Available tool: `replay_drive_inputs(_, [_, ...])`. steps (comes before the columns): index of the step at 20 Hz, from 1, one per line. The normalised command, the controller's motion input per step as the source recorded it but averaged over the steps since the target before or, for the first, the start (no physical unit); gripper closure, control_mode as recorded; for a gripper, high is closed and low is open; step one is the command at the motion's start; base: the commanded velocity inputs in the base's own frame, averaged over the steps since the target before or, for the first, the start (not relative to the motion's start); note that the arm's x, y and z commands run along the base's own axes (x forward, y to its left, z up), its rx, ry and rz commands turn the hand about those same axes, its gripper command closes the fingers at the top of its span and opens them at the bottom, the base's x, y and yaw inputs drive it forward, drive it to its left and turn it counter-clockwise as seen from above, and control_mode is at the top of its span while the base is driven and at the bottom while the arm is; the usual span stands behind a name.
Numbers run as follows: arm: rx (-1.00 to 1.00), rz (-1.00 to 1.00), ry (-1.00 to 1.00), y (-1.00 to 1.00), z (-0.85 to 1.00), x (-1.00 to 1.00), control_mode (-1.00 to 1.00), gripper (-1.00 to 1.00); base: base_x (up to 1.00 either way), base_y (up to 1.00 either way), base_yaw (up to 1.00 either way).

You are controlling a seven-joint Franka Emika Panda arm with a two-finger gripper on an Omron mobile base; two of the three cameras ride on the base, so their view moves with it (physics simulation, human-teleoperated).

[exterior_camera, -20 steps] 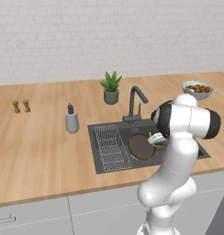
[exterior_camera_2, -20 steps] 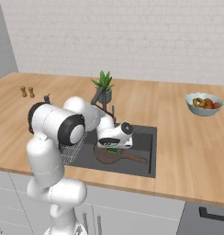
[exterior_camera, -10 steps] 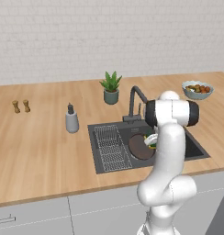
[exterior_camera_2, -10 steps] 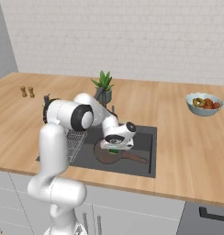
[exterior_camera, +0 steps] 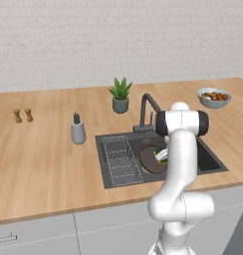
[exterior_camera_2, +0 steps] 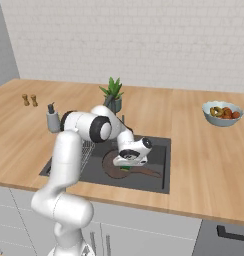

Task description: Pick the pan and sponge and place them into the sink. Then turn on the water.

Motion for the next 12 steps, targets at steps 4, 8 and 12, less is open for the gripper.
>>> replay_drive_inputs(4, [0.00,0.00,0.01,0.00,-0.03,0.00,-1.00,-1.00,0.00,0.00,0.00])
replay_drive_inputs(8, [0.00,0.00,0.00,0.00,0.27,-0.08,-1.00,-1.00,0.00,0.00,0.00])
replay_drive_inputs(12, [0.00,0.00,-0.05,0.00,0.55,-0.21,-1.00,-1.00,0.00,0.00,0.00])
